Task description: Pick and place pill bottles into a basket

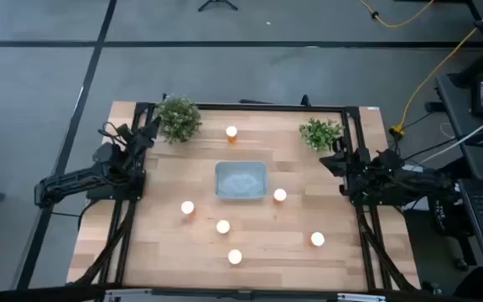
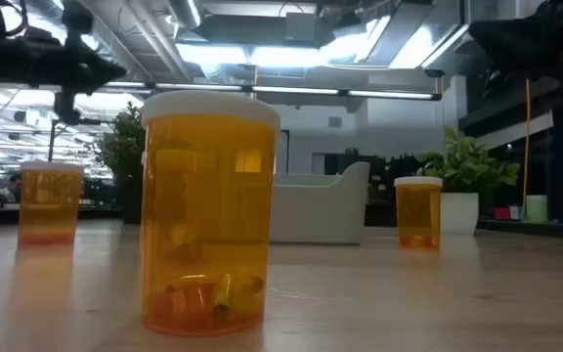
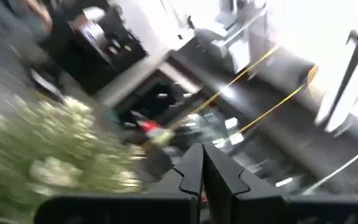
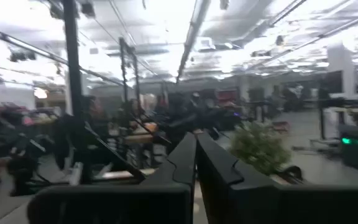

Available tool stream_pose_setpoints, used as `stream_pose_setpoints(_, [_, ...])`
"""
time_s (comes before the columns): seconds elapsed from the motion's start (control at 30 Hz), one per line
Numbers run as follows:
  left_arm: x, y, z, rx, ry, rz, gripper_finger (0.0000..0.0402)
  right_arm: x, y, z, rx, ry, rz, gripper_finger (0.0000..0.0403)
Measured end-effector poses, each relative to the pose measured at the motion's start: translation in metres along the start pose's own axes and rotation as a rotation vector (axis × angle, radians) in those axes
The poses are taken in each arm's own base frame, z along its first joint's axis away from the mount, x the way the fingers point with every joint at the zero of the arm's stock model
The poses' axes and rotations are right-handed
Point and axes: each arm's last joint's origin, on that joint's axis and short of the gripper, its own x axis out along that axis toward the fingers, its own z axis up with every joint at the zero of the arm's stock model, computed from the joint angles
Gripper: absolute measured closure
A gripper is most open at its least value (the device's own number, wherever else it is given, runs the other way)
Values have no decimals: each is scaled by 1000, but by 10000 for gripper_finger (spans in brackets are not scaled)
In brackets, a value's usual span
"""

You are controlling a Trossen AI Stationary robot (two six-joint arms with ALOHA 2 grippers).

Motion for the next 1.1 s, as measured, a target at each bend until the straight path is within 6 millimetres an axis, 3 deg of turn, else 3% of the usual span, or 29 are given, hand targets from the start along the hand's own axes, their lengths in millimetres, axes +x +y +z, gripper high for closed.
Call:
stream_pose_setpoints(0.07, [0, 4, -5, 189, 47, 29, 395, 0, -1, -2, 0, 15, -37, 384])
stream_pose_setpoints(0.13, [0, 5, -7, 262, 69, 40, 395, 0, -2, -3, 5, 29, -68, 384])
stream_pose_setpoints(0.7, [0, 8, -6, 208, 28, 114, 396, 0, -3, -4, 55, 32, -96, 384])
stream_pose_setpoints(1.1, [-1, 10, -6, 225, 7, 170, 395, -1, -8, -4, -7, 25, -278, 384])
